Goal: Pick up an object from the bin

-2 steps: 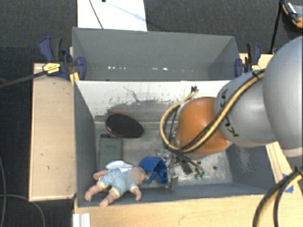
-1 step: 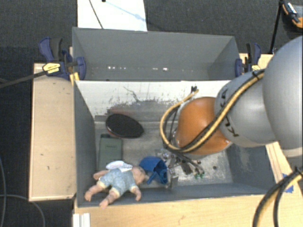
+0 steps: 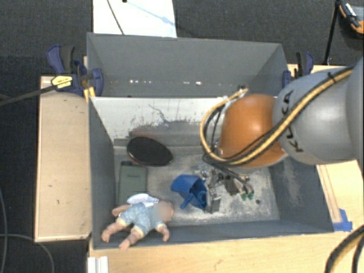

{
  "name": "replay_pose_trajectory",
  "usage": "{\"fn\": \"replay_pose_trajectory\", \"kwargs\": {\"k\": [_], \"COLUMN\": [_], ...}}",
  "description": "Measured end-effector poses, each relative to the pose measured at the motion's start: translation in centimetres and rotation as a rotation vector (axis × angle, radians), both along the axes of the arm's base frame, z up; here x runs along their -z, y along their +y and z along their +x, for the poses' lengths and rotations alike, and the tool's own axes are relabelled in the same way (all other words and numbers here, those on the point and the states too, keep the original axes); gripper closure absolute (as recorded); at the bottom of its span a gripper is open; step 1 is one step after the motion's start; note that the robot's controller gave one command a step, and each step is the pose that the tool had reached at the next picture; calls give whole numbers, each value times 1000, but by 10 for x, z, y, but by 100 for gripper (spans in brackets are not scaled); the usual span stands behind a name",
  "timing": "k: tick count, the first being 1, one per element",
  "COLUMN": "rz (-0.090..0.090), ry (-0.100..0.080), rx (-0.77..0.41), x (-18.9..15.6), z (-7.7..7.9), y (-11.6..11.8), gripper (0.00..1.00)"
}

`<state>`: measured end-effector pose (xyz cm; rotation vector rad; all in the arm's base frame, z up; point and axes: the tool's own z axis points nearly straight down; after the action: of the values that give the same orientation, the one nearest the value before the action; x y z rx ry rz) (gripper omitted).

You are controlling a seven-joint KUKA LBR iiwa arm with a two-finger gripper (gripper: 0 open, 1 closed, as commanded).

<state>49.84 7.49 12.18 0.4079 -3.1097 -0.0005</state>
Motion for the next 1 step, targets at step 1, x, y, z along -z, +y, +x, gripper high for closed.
{"fn": "replay_pose_trajectory", "kwargs": {"k": [1], "rz": [1], "ry": [-11], "rx": [16], "x": [-30], "z": [5], "y": [36], "gripper": [100]}}
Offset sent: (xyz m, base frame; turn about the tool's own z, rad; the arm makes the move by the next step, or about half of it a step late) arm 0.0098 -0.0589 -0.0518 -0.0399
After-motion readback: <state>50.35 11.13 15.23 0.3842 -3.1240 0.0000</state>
